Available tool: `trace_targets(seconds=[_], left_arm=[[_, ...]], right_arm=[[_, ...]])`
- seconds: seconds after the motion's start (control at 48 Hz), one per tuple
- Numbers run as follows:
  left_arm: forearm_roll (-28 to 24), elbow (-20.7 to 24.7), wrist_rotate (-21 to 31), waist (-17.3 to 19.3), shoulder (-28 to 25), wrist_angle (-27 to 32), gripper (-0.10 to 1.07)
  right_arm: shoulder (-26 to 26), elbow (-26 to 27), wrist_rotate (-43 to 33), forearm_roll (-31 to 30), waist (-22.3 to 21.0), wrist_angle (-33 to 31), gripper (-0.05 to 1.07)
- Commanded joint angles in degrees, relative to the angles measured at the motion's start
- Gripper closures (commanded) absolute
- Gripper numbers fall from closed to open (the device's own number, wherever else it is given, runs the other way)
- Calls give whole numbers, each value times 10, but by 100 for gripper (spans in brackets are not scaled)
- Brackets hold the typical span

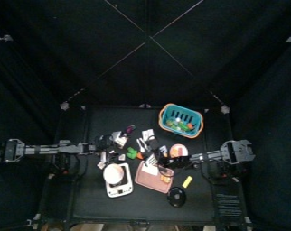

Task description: Grab pot

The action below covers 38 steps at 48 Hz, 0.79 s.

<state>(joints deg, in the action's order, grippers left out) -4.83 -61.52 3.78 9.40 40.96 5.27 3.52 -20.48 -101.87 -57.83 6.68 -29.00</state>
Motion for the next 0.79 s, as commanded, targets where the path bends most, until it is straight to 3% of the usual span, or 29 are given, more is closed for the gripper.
trace_targets(seconds=[0.0, 0.208, 0.333, 0.5, 0.771], left_arm=[[-32, -12, -1, 11, 23, 7, 11], [-43, -50, -1, 36, 92, 6, 11], [-40, -66, 1, 34, 118, -7, 11], [-37, -76, -1, 33, 119, -41, 11], [-36, -83, 0, 33, 120, -43, 11]], right_arm=[[4, 47, 0, 10, 4, 12, 8], [54, 89, -2, 15, 10, 76, 8], [85, 116, -1, 50, 7, 105, 8], [120, 138, -1, 94, 10, 95, 8], [175, 183, -1, 104, 7, 67, 8]])
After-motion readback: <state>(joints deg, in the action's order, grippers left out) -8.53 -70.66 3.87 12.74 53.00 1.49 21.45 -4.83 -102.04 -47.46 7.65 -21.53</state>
